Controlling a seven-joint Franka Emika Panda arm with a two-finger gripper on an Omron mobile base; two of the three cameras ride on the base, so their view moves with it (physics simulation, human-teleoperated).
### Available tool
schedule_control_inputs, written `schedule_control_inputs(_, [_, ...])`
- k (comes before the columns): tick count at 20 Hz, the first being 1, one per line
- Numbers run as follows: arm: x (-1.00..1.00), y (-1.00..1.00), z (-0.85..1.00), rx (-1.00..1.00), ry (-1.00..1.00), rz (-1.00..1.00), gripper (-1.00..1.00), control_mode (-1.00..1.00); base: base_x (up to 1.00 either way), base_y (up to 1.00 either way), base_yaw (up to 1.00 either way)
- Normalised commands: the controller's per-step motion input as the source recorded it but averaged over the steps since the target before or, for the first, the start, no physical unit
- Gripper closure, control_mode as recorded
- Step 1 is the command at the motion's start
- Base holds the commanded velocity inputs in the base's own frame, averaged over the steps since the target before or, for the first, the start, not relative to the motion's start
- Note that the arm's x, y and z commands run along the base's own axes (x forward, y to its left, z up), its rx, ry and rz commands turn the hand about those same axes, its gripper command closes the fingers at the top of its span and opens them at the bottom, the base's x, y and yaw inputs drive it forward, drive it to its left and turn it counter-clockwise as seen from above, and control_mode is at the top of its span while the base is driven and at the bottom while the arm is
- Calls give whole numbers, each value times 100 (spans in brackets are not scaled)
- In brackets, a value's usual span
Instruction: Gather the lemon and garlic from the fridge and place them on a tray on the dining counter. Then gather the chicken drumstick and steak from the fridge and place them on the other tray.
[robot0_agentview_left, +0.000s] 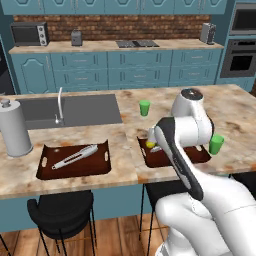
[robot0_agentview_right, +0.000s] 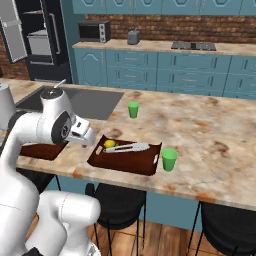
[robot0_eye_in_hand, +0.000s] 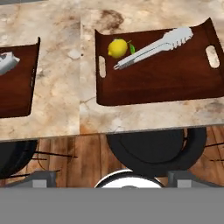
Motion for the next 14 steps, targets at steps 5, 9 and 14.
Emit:
schedule_control_inputs(5, [-100, 2, 32, -6, -28, 9, -100, -100, 0, 0, 0])
schedule_control_inputs(9, [-49, 2, 2, 0, -11, 1, -100, -100, 0, 0, 0])
schedule_control_inputs(14, [-6, 0, 0, 0, -1, 0, -100, 100, -9, 5, 0])
